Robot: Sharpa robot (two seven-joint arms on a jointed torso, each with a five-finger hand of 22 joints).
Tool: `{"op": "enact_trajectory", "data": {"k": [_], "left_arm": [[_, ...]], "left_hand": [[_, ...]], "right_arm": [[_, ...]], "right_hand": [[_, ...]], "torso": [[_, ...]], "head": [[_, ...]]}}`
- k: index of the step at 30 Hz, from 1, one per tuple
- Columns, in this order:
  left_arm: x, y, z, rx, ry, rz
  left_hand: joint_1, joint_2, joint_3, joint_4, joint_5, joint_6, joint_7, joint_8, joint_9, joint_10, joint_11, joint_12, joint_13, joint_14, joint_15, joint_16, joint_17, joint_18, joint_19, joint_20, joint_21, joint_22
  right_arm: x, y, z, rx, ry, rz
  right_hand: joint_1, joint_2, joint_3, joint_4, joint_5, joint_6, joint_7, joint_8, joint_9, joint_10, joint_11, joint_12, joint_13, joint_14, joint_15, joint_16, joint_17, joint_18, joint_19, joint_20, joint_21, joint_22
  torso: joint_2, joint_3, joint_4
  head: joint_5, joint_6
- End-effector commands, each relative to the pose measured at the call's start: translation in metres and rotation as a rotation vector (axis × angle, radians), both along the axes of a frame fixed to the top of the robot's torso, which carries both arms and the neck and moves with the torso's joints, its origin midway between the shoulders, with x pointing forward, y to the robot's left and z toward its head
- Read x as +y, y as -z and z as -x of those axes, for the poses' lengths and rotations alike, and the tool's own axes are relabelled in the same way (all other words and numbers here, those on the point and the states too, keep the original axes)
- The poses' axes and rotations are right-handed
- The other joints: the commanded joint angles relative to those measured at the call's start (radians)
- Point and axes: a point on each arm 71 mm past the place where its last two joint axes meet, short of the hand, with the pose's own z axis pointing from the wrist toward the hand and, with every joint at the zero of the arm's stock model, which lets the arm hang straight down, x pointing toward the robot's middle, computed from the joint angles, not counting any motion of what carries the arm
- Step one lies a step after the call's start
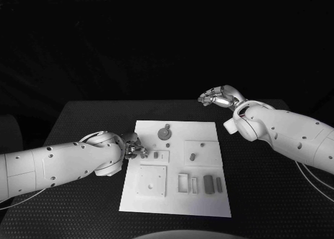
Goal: Assemble the parts on the task board
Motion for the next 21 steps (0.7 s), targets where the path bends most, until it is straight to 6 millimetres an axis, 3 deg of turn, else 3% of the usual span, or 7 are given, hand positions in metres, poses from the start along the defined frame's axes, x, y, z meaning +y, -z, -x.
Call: {"op": "enact_trajectory", "data": {"k": [1,21], "left_arm": [[-0.0029,0.002,0.0019,0.007,0.014,-0.003],[-0.0048,0.0042,0.0031,0.038,0.034,-0.022]], "left_hand": [[0.002,0.007,0.004,0.0,0.004,0.021,-0.013,0.007,0.002,0.002,-0.007,0.005,0.0,0.002,-0.007,0.007,0.0,0.0,0.002,-0.149,0.006,-0.002],[0.002,0.007,0.005,-0.002,0.006,0.025,-0.015,0.009,0.004,0.002,-0.008,0.006,0.0,0.002,-0.008,0.008,-0.001,0.0,0.002,-0.15,0.009,-0.003]], "right_arm": [[0.001,0.0003,0.0005,0.002,-0.015,-0.001],[0.001,0.0007,0.0006,0.003,-0.016,-0.001]], "right_hand": [[0.008,0.002,-0.005,0.003,0.006,-0.009,0.021,0.005,-0.002,0.005,0.0,-0.005,-0.001,-0.009,-0.001,-0.003,-0.002,-0.015,-0.006,-0.002,-0.004,0.001],[0.008,0.002,-0.006,0.003,0.007,-0.009,0.021,0.006,-0.002,0.005,0.0,-0.007,-0.001,-0.009,-0.001,-0.003,-0.002,-0.016,-0.006,-0.002,-0.005,0.004]], "torso": [[0.0,0.0,-0.0002],[0.0,0.0002,-0.0003]], "head": [[0.0,-0.001],[0.001,-0.004]]}}
